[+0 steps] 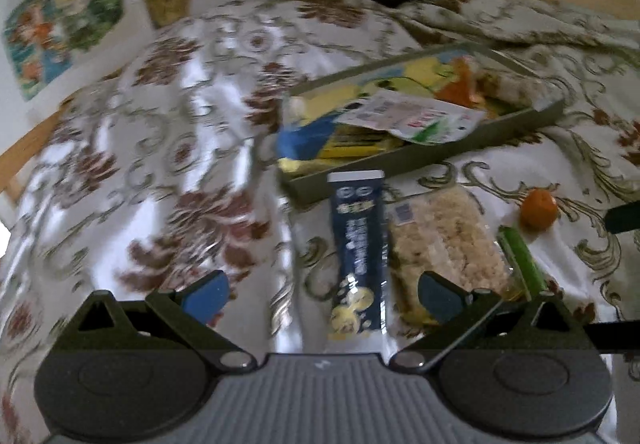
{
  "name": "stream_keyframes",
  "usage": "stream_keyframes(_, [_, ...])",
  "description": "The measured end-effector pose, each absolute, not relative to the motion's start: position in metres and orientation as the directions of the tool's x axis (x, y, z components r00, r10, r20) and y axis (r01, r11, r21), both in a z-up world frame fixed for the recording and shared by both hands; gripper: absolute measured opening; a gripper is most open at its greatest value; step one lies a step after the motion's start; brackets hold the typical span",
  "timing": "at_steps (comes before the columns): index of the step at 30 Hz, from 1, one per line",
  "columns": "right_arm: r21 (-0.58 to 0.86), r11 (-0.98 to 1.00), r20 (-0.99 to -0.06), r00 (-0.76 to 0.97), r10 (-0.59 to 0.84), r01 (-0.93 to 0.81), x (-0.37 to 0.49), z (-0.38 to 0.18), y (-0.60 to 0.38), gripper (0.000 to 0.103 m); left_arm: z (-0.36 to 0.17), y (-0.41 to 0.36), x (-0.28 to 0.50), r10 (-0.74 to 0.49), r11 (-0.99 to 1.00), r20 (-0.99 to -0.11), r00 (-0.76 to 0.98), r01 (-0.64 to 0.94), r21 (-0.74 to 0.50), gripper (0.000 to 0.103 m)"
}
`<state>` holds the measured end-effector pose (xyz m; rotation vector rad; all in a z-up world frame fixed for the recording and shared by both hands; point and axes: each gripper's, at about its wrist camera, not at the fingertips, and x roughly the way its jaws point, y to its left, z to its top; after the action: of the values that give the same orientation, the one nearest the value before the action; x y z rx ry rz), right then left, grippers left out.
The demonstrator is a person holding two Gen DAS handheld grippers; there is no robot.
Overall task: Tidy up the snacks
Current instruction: 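Lower the left tool onto the blue stick packet while the right tool approaches the green stick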
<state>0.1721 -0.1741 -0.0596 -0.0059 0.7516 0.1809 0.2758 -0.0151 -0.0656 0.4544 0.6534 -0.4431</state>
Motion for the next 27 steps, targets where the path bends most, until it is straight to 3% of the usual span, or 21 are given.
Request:
stream_keyframes(6, [0.062, 0.985, -0.697, 0.699, 0.157, -0.159, 0.183, -0.068, -0.173, 0.083, -0.077, -0.030, 0.285, -0.271, 0.730, -0.696, 0.665, 0.613, 0.302, 0.100])
stream_keyframes(12, [0.072, 0.984, -0.716, 0.679, 0.164, -0.162, 0.190, -0.078, -0.171, 0.080, -0.082, -0.028, 0.295, -0.281, 0.723, -0.743, 0.608, 0.643, 0.253, 0.091])
stream_keyframes(15, [0.072, 0.984, -0.720, 0.674, 0.166, -0.165, 0.193, -0.081, -0.169, 0.077, -0.081, -0.025, 0.303, -0.301, 0.744, -0.766, 0.568, 0.642, 0.184, 0.082])
stream_keyframes(17, [0.064, 0.984, -0.726, 0.670, 0.158, -0.164, 0.196, -0.084, -0.168, 0.072, -0.080, -0.022, 0.307, -0.308, 0.765, -0.779, 0.547, 0.628, 0.139, 0.070])
stream_keyframes(21, [0.055, 0.988, -0.744, 0.653, 0.138, -0.145, 0.203, -0.092, -0.168, 0.056, -0.079, -0.019, 0.309, -0.298, 0.804, -0.797, 0.526, 0.588, 0.088, 0.056])
stream_keyframes(23, [0.074, 0.988, -0.749, 0.646, 0.145, -0.136, 0.204, -0.094, -0.170, 0.053, -0.079, -0.020, 0.307, -0.277, 0.820, -0.808, 0.521, 0.566, 0.084, 0.042])
stream_keyframes(25, [0.093, 0.987, -0.755, 0.637, 0.154, -0.129, 0.204, -0.093, -0.171, 0.047, -0.082, -0.021, 0.306, -0.232, 0.833, -0.827, 0.512, 0.544, 0.103, 0.038])
stream_keyframes(27, [0.111, 0.986, -0.762, 0.627, 0.163, -0.121, 0.204, -0.091, -0.171, 0.046, -0.083, -0.022, 0.302, -0.217, 0.835, -0.827, 0.519, 0.537, 0.119, 0.038])
